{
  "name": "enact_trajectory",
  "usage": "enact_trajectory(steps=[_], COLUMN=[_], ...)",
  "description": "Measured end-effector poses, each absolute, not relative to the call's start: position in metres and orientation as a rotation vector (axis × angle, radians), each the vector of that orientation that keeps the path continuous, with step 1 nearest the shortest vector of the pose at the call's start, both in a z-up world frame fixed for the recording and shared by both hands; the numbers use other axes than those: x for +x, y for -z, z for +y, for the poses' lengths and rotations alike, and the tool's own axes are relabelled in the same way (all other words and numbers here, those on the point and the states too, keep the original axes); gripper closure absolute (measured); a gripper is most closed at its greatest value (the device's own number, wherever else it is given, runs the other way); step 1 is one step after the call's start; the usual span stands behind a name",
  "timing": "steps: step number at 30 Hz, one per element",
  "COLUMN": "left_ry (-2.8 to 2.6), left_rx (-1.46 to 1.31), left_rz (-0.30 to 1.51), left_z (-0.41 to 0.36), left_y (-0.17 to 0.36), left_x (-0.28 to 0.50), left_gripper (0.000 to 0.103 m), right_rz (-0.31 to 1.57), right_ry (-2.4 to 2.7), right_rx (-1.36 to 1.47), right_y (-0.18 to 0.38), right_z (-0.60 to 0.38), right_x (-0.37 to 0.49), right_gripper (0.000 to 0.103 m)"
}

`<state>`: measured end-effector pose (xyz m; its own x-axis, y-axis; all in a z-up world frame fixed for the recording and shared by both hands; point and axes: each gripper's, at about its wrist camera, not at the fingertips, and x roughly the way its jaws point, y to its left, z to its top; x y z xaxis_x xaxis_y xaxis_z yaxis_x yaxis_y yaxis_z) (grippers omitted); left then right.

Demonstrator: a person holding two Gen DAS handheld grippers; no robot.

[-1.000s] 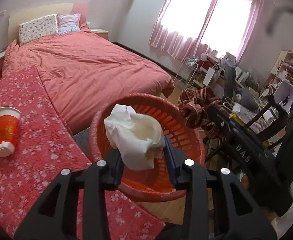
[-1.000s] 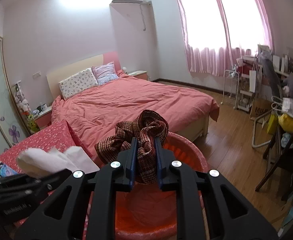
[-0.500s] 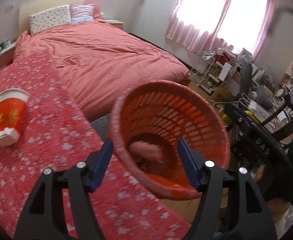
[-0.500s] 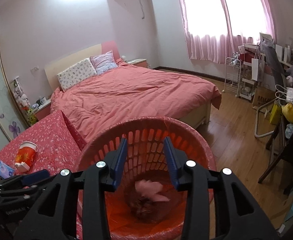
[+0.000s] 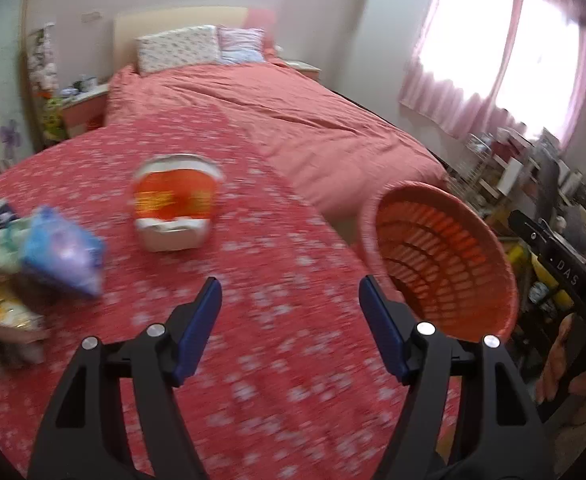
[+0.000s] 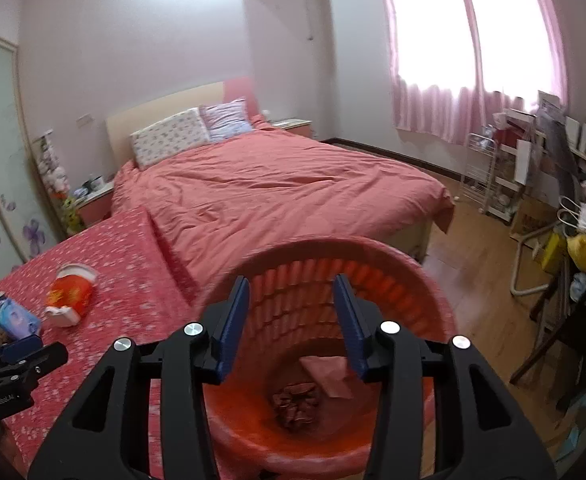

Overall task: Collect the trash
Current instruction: 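Grasp the red paper cup with the right tool while the left tool grasps the black mesh item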

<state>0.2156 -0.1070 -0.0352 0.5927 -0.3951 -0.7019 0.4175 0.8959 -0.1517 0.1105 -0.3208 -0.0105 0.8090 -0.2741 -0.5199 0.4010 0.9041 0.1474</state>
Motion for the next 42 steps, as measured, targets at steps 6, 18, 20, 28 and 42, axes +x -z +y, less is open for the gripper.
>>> enact_trajectory(steps=[6, 18, 20, 28, 42], left_ry=[0.358, 0.136, 0.095, 0.022, -0.017], left_rx=[-0.008, -0.093, -0.116, -0.19, -0.238], left_rz=[0.767, 0.716, 0.713, 0.725, 0.729], left_z=[-0.047, 0.072, 0.095, 0.14, 0.167], left_y=[0.021, 0.007, 0.006, 0.013, 0.018], left_x=[0.2, 0.179, 0.18, 0.183, 0.194], left_gripper=[0.03, 0.025, 0.025, 0.025, 0.025], right_rz=[0.536, 0.642, 0.649, 0.734, 0.839], right_ry=[0.261, 0.068, 0.066, 0.097, 0.139], right_rx=[0.211, 0.194, 0.207, 0.243, 0.171], right_y=[0.008, 0.019, 0.022, 0.039, 0.06], right_z=[-0.276, -0.178, -0.169, -0.138, -0.117], right_x=[0.128, 0.196, 0.204, 0.252, 0.287], right_gripper=[0.048, 0.019, 0.018, 0.014, 0.017])
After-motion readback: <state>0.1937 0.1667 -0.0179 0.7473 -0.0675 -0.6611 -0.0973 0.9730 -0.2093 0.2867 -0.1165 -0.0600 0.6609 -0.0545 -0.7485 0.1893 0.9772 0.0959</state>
